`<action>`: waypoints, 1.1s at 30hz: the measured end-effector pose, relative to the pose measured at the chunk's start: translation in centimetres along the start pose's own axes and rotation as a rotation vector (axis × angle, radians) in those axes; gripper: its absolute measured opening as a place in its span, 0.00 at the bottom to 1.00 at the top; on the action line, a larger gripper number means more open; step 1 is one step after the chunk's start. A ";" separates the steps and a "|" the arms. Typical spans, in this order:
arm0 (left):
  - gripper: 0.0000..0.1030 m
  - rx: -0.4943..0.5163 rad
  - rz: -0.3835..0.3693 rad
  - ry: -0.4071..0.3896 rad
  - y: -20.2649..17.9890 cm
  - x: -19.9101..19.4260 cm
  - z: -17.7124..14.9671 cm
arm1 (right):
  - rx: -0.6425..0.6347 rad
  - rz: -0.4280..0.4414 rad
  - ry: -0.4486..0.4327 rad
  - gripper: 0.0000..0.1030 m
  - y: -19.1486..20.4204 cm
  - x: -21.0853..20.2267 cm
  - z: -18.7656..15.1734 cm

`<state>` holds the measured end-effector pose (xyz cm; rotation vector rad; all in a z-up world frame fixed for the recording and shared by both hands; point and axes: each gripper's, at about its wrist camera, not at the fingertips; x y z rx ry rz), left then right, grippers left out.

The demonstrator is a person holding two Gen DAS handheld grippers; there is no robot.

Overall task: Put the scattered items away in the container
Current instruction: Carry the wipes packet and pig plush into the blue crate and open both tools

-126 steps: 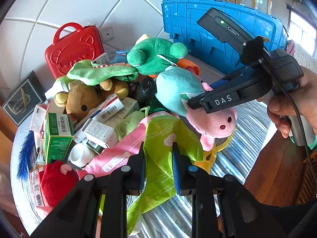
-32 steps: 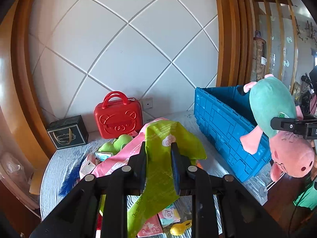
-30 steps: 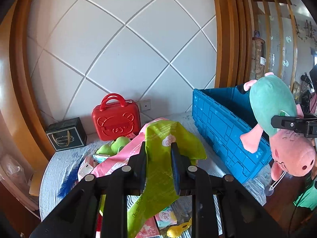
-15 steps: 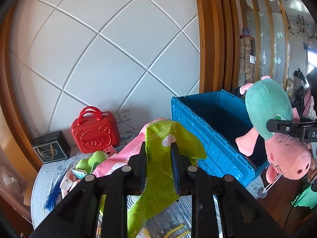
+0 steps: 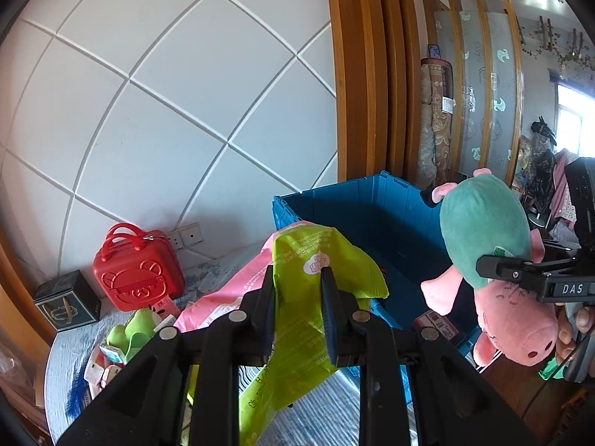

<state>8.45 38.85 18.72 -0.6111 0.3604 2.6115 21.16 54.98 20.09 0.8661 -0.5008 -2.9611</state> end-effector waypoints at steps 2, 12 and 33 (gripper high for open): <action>0.20 0.016 -0.010 -0.009 -1.4 0.4 0.9 | 0.012 0.001 -0.007 0.65 -0.7 -0.1 0.1; 0.20 0.087 -0.070 -0.028 -7.7 3.2 4.5 | 0.050 -0.027 -0.031 0.65 -5.4 -1.2 0.7; 0.20 0.201 -0.155 0.019 -18.0 10.8 8.1 | 0.134 -0.162 -0.011 0.65 -14.4 0.1 2.1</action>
Point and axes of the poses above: each gripper's, at about its wrist camera, not at the fingertips, and x roughly the way its jaws point, y to its left, z to its top, and after that the axes turned 13 degrees about z, right-handed
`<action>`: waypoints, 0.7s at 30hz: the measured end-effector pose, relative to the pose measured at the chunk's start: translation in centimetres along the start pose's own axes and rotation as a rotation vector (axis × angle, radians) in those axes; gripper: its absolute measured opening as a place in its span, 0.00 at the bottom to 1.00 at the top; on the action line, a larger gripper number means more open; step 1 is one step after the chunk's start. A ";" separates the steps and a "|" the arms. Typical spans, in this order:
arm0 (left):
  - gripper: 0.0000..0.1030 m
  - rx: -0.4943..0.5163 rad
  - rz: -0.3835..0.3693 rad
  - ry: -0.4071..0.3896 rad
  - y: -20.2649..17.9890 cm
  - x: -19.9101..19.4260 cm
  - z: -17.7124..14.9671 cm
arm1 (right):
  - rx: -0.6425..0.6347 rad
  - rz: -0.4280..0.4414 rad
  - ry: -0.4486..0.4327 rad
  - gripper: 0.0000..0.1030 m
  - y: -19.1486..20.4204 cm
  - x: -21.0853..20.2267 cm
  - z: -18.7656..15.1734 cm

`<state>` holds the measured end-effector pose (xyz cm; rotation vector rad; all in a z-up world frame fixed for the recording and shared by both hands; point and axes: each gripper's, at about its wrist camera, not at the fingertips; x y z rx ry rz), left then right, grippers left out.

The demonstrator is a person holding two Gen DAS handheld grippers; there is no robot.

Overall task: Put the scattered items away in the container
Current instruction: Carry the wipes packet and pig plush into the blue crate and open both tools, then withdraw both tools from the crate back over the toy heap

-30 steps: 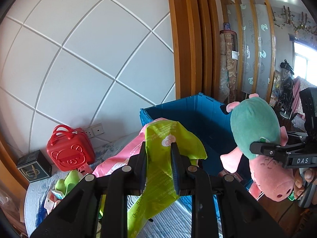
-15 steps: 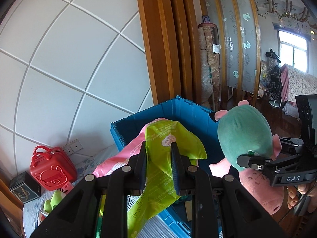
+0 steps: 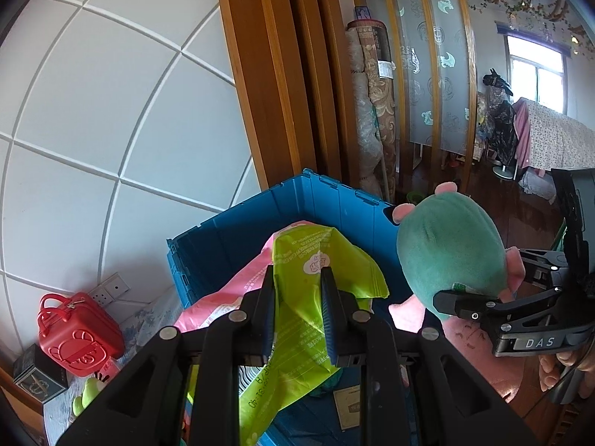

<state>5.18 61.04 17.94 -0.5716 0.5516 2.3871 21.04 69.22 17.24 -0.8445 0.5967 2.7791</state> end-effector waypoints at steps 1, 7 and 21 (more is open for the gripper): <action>0.20 -0.002 -0.003 0.002 -0.1 0.3 0.2 | 0.001 -0.004 0.001 0.65 -0.3 0.3 0.2; 0.46 -0.026 0.042 0.056 -0.2 2.7 1.5 | -0.012 -0.048 0.006 1.00 -1.4 1.8 1.6; 0.80 -0.064 0.125 0.085 3.6 1.0 -2.7 | -0.041 -0.033 0.009 1.00 1.5 2.0 0.5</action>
Point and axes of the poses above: each gripper's, at about its wrist camera, not at the fingertips, and x roughly the way its jaws point, y to its left, z to its top, and after that the axes turned 13 degrees about z, right-handed
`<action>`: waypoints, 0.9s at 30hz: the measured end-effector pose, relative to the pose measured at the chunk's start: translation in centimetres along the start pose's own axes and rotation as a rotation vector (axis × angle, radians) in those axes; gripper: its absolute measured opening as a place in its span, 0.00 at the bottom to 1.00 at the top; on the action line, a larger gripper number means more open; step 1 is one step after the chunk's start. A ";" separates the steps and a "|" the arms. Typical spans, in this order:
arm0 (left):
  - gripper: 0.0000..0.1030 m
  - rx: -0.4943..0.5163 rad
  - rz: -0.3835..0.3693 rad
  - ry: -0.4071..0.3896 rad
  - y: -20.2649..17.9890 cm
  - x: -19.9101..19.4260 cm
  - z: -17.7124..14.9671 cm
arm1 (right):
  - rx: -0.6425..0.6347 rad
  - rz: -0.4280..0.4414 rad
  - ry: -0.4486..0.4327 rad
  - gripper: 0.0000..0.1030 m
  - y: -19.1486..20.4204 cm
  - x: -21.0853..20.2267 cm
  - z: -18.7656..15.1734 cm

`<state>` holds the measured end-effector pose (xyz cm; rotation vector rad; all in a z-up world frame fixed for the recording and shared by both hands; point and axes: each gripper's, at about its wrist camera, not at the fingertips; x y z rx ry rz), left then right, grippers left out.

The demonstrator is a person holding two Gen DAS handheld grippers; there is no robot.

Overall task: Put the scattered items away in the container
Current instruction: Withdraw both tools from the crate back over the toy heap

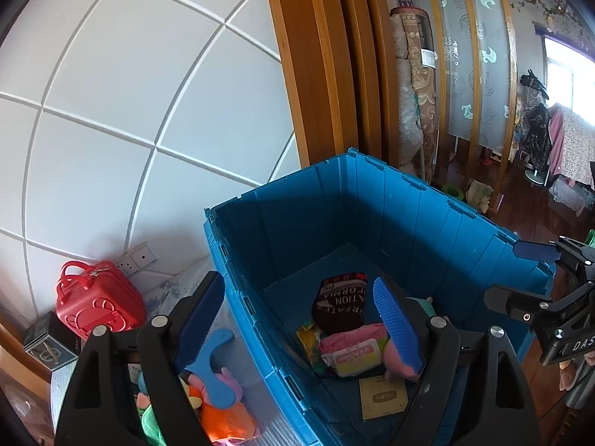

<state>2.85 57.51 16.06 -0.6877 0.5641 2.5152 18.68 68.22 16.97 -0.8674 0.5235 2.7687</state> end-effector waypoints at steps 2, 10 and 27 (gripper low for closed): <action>0.80 -0.005 -0.002 0.002 0.9 -0.6 -1.0 | -0.014 0.000 0.006 1.00 1.4 -0.2 -0.5; 0.80 -0.026 -0.012 0.043 5.5 -3.7 -6.2 | -0.049 0.004 0.009 1.00 8.4 -0.9 -2.8; 0.80 -0.102 0.015 0.114 16.7 -10.6 -19.8 | -0.144 0.052 0.099 1.00 24.7 1.0 -11.3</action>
Point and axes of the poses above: each gripper's, at about its wrist camera, not at the fingertips, and x roughly the way its jaws point, y to its left, z to its top, and after that the axes turned 13 degrees about z, right-handed
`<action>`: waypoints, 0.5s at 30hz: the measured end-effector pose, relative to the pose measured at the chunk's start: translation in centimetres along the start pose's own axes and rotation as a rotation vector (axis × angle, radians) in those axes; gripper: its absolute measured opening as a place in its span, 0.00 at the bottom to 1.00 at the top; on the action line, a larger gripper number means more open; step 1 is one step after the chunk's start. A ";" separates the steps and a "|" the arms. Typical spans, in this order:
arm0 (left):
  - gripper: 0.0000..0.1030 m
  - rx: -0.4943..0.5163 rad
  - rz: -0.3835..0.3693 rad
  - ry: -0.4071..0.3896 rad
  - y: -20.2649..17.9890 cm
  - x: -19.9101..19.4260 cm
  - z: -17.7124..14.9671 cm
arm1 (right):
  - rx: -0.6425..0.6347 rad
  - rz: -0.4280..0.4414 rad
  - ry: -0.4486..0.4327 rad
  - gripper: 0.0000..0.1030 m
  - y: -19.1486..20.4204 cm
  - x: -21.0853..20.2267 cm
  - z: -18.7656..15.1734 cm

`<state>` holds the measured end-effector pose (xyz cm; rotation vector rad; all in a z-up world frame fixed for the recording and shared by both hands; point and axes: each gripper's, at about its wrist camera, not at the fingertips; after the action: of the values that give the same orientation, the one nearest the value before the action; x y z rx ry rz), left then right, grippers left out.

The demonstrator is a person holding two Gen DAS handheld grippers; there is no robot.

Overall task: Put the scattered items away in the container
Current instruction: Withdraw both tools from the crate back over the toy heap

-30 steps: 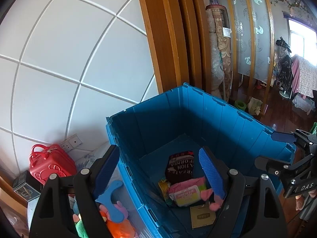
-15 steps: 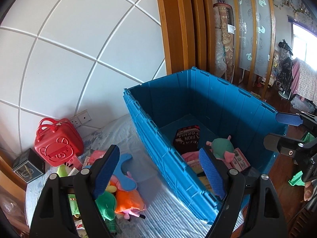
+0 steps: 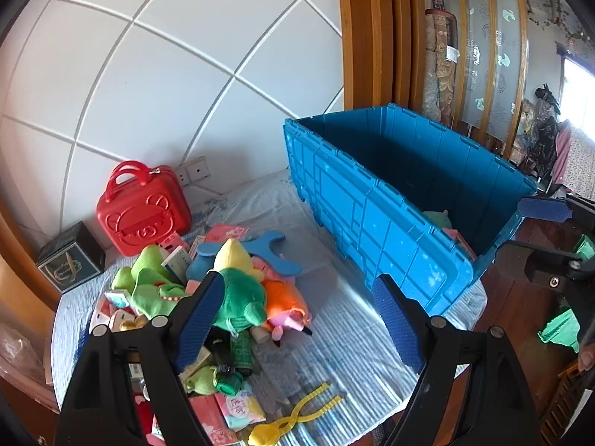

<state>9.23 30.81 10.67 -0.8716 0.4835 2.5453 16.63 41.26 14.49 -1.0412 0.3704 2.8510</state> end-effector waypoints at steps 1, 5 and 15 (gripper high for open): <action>0.80 -0.007 0.007 0.009 0.8 0.0 -0.9 | -0.001 0.018 0.003 1.00 0.9 0.4 -0.4; 0.80 -0.037 0.037 0.055 4.4 0.1 -5.0 | -0.031 0.054 0.023 1.00 4.2 1.8 -1.8; 0.80 -0.111 0.115 0.204 12.4 1.6 -15.0 | -0.066 0.122 0.135 1.00 9.6 8.8 -5.4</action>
<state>9.59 13.96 0.82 -1.1839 0.4687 2.6201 11.72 30.58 6.73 -1.2705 0.3642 2.9254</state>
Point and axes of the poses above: each gripper's, at about its wrist camera, not at the fingertips, and x roughly the way its jaws point, y to its left, z to its top, and after that the axes turned 13 degrees about z, right-handed
